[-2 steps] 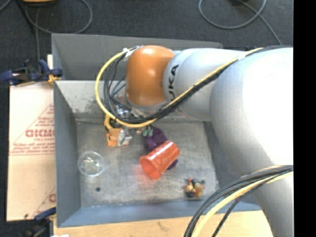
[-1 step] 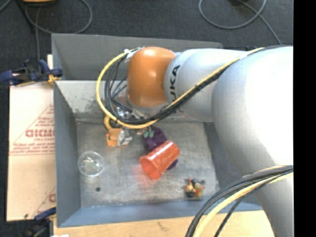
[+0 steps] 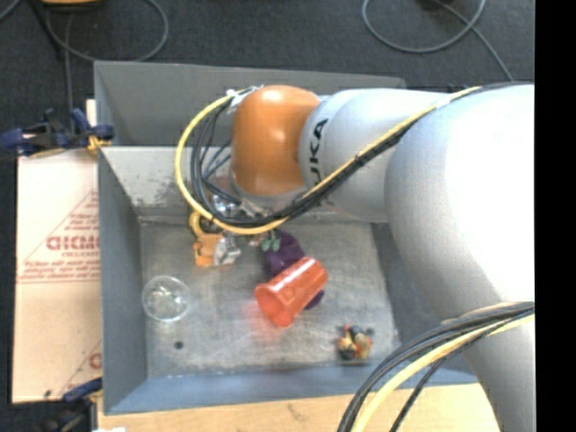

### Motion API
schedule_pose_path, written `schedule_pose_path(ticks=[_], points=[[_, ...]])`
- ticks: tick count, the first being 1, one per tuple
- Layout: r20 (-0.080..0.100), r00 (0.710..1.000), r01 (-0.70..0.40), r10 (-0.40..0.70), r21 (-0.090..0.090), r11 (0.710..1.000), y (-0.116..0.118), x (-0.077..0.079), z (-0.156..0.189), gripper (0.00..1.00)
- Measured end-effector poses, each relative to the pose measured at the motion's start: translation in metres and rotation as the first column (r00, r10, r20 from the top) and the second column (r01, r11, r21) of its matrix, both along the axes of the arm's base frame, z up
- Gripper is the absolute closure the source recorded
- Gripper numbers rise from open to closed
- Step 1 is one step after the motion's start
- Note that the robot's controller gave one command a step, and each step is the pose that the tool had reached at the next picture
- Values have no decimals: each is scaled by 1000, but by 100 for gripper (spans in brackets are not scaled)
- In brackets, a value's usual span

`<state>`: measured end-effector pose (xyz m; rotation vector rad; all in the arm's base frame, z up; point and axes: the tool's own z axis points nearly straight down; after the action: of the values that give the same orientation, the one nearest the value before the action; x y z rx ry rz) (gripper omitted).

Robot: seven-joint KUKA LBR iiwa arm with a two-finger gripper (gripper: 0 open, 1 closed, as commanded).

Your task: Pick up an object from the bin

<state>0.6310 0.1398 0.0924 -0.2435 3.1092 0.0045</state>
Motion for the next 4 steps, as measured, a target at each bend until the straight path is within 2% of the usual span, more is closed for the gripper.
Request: schedule_pose_path(ticks=[4], points=[[0,1000,4,-4,1,1000,0,0,0,100]])
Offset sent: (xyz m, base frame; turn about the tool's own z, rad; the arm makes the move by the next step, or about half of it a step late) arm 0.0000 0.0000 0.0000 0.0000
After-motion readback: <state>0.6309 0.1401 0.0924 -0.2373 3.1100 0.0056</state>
